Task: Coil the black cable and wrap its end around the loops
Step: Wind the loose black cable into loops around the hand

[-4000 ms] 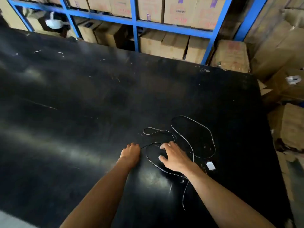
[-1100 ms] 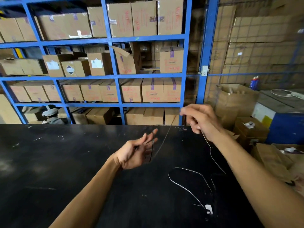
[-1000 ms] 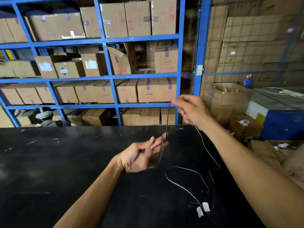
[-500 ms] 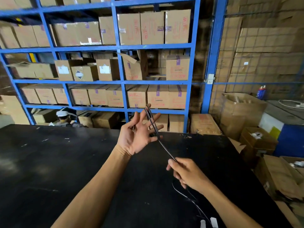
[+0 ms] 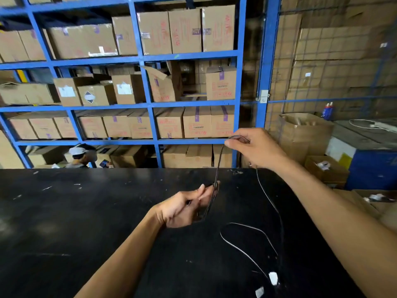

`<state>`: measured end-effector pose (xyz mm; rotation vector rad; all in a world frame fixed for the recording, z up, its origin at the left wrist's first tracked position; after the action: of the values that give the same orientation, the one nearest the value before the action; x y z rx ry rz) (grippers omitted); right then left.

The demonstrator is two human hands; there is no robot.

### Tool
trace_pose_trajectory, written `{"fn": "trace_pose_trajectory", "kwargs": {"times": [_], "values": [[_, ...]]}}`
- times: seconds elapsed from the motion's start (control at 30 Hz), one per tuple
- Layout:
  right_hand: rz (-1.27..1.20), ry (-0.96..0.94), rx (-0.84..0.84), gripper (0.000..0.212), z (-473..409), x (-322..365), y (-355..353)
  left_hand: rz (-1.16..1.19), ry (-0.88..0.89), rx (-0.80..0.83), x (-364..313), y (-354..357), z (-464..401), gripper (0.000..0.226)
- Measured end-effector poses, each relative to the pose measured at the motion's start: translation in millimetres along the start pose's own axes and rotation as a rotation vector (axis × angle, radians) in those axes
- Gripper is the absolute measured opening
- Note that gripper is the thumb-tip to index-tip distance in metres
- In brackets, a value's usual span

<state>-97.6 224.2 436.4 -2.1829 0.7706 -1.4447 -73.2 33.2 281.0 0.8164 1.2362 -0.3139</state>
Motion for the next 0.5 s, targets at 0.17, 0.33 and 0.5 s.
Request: {"fn": "trace_pose_trajectory", "kwargs": {"times": [0.17, 0.33, 0.5], "values": [[-0.038, 0.181, 0.013, 0.011, -11, -45, 39, 0.001, 0.123, 0.241, -18, 42, 4, 0.053], [-0.361, 0.312, 0.264, 0.015, 45, -82, 120, 0.190, 0.352, 0.300, -66, 41, 10, 0.056], [-0.371, 0.260, 0.434, 0.033, 110, -76, 146, 0.219, 0.504, -0.049, -90, -19, 8, 0.054]]}}
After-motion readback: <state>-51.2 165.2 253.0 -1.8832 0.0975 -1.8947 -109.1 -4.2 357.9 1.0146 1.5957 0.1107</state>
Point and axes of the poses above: each hand's wrist, its own z-axis away from the middle knuckle, its own y-axis out of the palm, x = y × z, the point moved 7 cm from there along -z, towards the middle knuckle, and after that the axes turned 8 degrees about y, right-handed, at the moved point
